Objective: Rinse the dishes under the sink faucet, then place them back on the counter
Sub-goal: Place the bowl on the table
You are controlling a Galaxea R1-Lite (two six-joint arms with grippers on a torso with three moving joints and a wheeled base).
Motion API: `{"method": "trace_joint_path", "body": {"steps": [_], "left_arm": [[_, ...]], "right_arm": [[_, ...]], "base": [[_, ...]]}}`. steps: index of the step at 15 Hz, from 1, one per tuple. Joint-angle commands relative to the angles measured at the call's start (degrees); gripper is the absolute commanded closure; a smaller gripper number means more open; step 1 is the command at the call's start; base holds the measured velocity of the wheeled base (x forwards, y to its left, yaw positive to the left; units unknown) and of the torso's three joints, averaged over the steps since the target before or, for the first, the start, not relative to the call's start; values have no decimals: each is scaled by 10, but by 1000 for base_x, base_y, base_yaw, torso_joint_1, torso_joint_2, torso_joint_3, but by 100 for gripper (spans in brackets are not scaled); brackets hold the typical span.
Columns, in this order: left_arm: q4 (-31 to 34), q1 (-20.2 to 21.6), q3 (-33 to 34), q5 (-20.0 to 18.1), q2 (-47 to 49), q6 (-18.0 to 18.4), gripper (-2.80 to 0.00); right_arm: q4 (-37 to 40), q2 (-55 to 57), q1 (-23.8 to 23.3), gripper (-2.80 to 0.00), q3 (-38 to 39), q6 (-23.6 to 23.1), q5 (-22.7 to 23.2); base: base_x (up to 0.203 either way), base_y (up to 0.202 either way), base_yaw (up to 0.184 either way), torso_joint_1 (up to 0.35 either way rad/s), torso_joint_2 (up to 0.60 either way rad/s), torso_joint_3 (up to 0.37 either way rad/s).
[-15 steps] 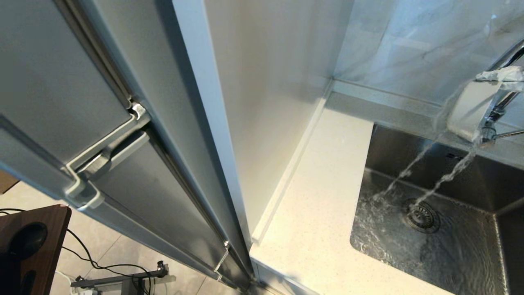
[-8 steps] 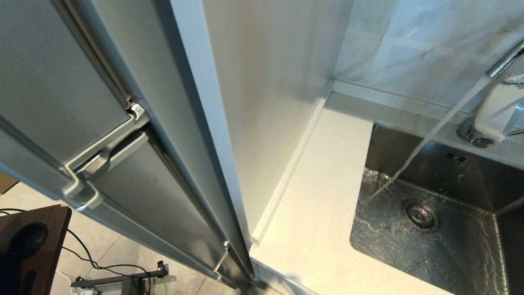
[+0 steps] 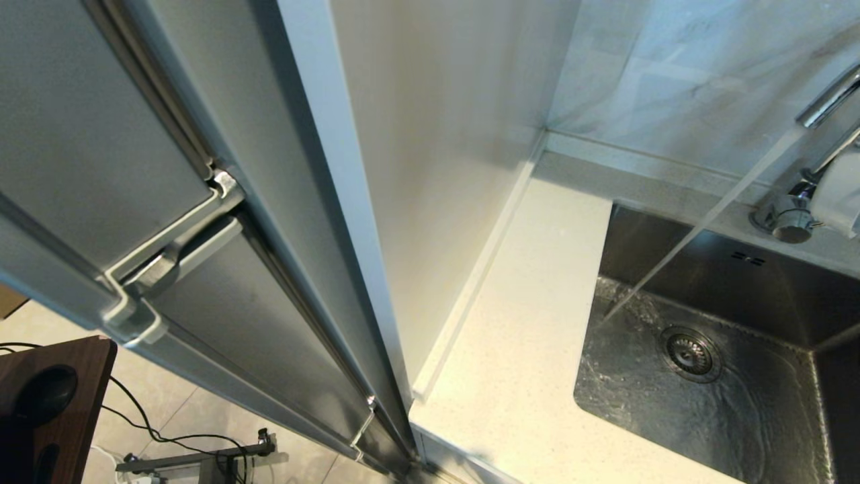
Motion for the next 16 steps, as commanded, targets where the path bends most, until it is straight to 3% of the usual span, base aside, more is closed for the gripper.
{"method": "trace_joint_path", "body": {"steps": [1, 3, 5, 8, 11, 13, 16], "left_arm": [[0, 0, 0, 0, 0, 0, 0], [0, 0, 0, 0, 0, 0, 0], [0, 0, 0, 0, 0, -1, 0], [0, 0, 0, 0, 0, 0, 0], [0, 0, 0, 0, 0, 0, 0], [0, 0, 0, 0, 0, 0, 0], [0, 0, 0, 0, 0, 0, 0]], "right_arm": [[2, 1, -16, 0, -1, -29, 2], [-5, -1, -22, 0, -3, -69, -10], [-25, -3, -25, 0, -6, -82, -62], [-27, -1, -16, 0, -30, -116, -169], [-1, 8, 13, 0, -35, -171, -334], [40, 20, 27, 0, -34, -270, -457], [53, 37, 19, 0, -29, -421, -505]], "base": [[0, 0, 0, 0, 0, 0], [0, 0, 0, 0, 0, 0], [0, 0, 0, 0, 0, 0], [0, 0, 0, 0, 0, 0], [0, 0, 0, 0, 0, 0], [0, 0, 0, 0, 0, 0], [0, 0, 0, 0, 0, 0]]}}
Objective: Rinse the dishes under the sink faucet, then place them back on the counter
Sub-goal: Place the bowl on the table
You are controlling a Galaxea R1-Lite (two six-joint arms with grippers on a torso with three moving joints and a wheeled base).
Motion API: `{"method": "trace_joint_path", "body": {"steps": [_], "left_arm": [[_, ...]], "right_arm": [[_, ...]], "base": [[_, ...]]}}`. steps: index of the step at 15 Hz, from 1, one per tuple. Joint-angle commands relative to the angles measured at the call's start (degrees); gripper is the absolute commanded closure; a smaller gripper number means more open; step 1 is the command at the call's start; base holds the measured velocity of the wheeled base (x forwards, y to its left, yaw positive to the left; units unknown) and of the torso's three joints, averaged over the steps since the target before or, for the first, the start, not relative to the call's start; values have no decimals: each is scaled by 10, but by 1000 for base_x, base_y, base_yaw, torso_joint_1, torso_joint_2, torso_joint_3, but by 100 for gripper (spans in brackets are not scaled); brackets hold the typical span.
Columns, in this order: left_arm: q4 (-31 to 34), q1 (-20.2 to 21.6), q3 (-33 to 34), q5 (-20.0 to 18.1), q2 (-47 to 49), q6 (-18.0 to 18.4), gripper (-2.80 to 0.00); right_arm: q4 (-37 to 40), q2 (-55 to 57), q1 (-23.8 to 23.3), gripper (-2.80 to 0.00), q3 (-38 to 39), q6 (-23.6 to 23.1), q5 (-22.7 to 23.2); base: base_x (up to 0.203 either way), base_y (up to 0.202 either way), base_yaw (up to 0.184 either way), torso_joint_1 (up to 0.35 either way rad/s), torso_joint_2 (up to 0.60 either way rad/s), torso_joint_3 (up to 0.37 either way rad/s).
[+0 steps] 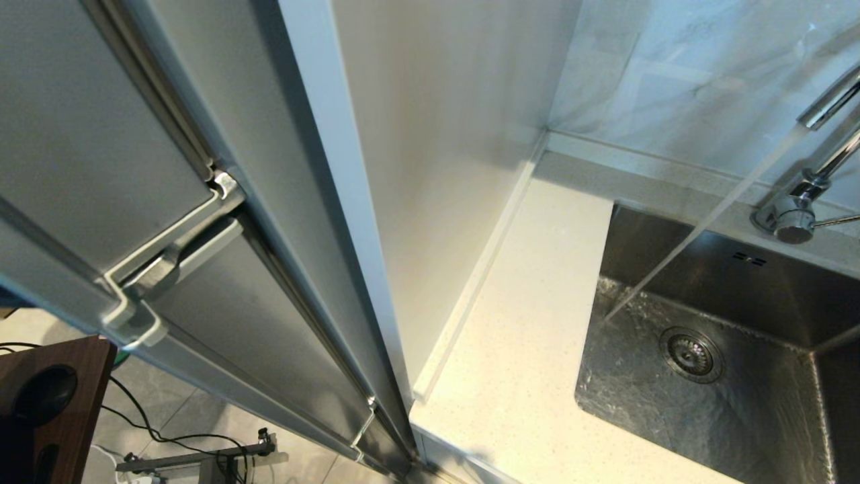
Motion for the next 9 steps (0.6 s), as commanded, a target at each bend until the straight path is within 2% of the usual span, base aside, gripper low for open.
{"method": "trace_joint_path", "body": {"steps": [1, 5, 6, 9], "left_arm": [[0, 0, 0, 0, 0, -1, 0], [0, 0, 0, 0, 0, 0, 0], [0, 0, 0, 0, 0, -1, 0], [0, 0, 0, 0, 0, 0, 0]], "right_arm": [[3, 15, -20, 0, 10, -115, -14], [7, 8, -75, 0, 59, -239, -6], [8, 3, -97, 0, 72, -272, 11], [78, -21, -166, 0, 86, -349, 125]], "base": [[0, 0, 0, 0, 0, 0], [0, 0, 0, 0, 0, 0], [0, 0, 0, 0, 0, 0], [0, 0, 0, 0, 0, 0]]}}
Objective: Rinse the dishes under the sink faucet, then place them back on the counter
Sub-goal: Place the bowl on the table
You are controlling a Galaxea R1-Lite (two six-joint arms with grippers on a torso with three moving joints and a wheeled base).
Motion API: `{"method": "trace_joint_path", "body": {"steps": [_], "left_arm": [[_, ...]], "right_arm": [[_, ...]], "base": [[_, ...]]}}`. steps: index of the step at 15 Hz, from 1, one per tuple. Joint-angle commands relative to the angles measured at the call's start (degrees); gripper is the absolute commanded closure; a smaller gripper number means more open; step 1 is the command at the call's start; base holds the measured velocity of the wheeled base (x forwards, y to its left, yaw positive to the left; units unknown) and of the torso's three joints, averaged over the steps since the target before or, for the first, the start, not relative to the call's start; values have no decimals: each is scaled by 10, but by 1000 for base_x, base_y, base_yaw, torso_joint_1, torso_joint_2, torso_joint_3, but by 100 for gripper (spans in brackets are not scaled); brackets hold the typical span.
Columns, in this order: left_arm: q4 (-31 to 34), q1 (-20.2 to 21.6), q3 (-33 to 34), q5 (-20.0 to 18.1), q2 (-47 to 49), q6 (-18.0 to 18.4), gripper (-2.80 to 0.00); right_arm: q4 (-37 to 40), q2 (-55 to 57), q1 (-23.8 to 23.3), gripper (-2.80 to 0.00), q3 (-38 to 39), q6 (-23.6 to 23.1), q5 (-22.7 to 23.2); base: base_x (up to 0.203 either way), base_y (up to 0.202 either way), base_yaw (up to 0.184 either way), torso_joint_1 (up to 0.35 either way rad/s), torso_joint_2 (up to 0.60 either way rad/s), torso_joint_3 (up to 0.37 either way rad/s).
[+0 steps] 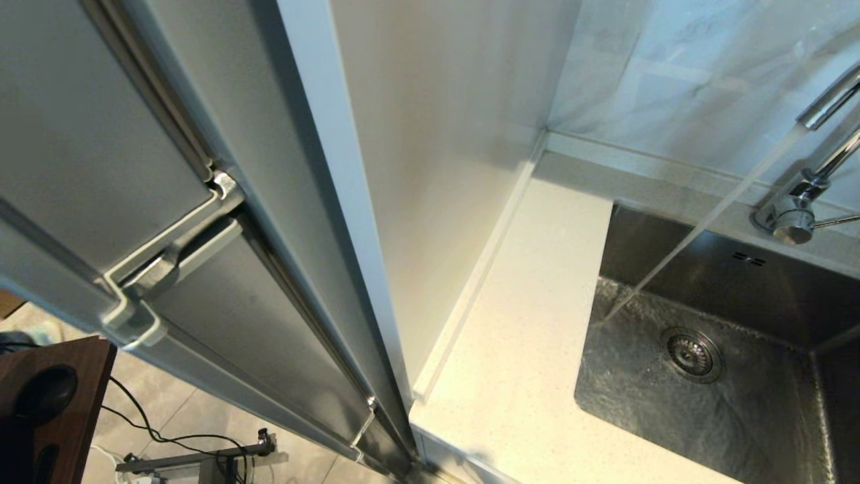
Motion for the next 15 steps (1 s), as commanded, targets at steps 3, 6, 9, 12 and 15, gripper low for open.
{"method": "trace_joint_path", "body": {"steps": [3, 6, 9, 12, 15], "left_arm": [[0, 0, 0, 0, 0, 0, 0], [0, 0, 0, 0, 0, -1, 0], [0, 0, 0, 0, 0, 0, 0], [0, 0, 0, 0, 0, -1, 0], [0, 0, 0, 0, 0, -1, 0]], "right_arm": [[152, -48, -99, 0, 13, -128, 84], [281, -69, -155, 0, 18, -215, 89], [300, -61, -180, 0, 28, -233, 83], [298, -33, -207, 0, 46, -281, 83], [298, 2, -237, 0, 50, -312, 85]], "base": [[0, 0, 0, 0, 0, 0], [0, 0, 0, 0, 0, 0], [0, 0, 0, 0, 0, 0], [0, 0, 0, 0, 0, 0], [0, 0, 0, 0, 0, 0]]}}
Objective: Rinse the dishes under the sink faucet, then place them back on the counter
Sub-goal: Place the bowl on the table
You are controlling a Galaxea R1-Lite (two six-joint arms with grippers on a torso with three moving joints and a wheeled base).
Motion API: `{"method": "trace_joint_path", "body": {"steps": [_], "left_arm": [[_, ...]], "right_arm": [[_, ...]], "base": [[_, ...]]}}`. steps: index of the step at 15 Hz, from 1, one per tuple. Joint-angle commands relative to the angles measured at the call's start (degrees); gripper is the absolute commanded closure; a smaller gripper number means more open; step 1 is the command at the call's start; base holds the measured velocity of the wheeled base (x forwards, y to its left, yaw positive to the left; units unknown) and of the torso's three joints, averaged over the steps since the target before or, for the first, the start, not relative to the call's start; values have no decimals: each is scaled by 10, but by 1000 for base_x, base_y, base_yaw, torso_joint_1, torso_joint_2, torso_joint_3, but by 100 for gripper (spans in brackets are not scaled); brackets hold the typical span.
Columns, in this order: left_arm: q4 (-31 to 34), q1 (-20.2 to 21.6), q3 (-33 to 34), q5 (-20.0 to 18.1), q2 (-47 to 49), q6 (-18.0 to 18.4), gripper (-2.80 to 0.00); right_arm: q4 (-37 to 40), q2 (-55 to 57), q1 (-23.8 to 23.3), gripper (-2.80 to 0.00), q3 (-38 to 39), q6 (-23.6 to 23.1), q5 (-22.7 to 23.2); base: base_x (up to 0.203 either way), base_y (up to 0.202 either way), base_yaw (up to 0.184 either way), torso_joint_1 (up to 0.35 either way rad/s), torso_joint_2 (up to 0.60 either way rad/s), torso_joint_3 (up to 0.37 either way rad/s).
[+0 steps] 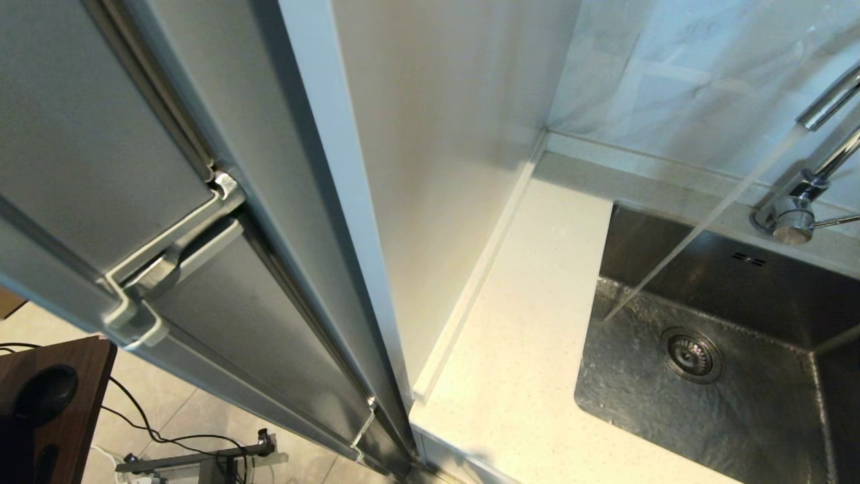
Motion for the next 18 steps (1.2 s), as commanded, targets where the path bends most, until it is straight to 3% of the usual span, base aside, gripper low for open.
{"method": "trace_joint_path", "body": {"steps": [1, 7, 8, 11, 13, 18], "left_arm": [[0, 0, 0, 0, 0, 0, 0], [0, 0, 0, 0, 0, -1, 0], [0, 0, 0, 0, 0, 0, 0], [0, 0, 0, 0, 0, 0, 0], [0, 0, 0, 0, 0, 0, 0], [0, 0, 0, 0, 0, 0, 0]], "right_arm": [[4, 37, -27, 0, 1, -12, 2], [6, 54, -57, 0, 13, -18, 0], [6, 52, -67, 0, 23, -35, 0], [7, 29, -123, 0, 76, -153, 4], [13, 9, -149, 0, 98, -206, 4], [83, -21, -163, 0, 104, -231, 4]], "base": [[0, 0, 0, 0, 0, 0], [0, 0, 0, 0, 0, 0], [0, 0, 0, 0, 0, 0], [0, 0, 0, 0, 0, 0], [0, 0, 0, 0, 0, 0], [0, 0, 0, 0, 0, 0]]}}
